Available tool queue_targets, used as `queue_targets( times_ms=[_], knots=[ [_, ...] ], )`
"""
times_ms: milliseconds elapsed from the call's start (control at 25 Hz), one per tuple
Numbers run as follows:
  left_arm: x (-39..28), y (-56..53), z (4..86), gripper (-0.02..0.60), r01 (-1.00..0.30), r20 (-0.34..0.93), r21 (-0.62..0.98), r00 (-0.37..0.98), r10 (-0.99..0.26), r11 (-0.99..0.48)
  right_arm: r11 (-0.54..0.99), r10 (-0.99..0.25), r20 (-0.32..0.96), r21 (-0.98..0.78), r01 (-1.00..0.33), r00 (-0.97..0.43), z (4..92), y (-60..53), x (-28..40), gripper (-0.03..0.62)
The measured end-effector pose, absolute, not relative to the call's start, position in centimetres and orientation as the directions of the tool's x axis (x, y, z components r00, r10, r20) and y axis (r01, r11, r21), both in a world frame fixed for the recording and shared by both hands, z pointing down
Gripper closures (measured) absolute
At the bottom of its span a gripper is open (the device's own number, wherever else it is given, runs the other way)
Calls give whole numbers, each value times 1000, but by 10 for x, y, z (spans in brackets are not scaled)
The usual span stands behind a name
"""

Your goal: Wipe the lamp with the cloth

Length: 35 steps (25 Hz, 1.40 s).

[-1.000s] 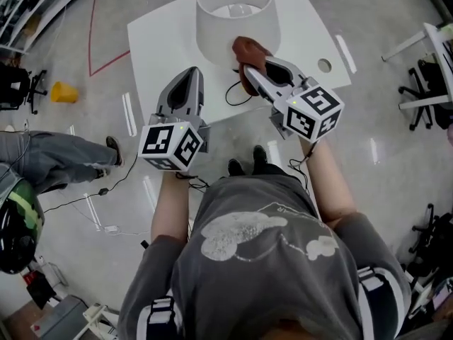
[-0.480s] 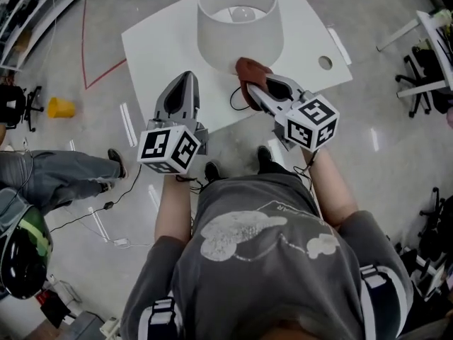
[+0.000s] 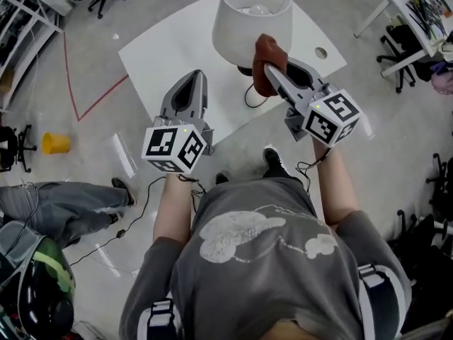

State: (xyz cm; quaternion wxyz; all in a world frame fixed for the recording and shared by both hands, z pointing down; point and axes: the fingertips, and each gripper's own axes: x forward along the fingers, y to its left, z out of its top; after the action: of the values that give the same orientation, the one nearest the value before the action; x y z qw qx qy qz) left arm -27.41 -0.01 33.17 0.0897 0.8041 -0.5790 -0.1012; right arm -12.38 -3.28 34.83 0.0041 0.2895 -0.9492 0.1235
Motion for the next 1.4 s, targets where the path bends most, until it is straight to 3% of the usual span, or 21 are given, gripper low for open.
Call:
queue_targets(
  times_ms=[320,640,1400],
  knots=[
    [-306,28,317,574,-883,-99,257,379,-920,-392,728,-674,-6,-172,-663,-739,300,-45,-144,503],
    [-327,33,334,574,-869,-71,295,395,-916,-398,702,-691,70,-173,-691,-720,328,-51,-172,503],
    [-304,-23,351,574,-910,43,269,337,-940,-314,792,-485,235,-292,-537,-843,431,-33,-206,503]
  ],
)
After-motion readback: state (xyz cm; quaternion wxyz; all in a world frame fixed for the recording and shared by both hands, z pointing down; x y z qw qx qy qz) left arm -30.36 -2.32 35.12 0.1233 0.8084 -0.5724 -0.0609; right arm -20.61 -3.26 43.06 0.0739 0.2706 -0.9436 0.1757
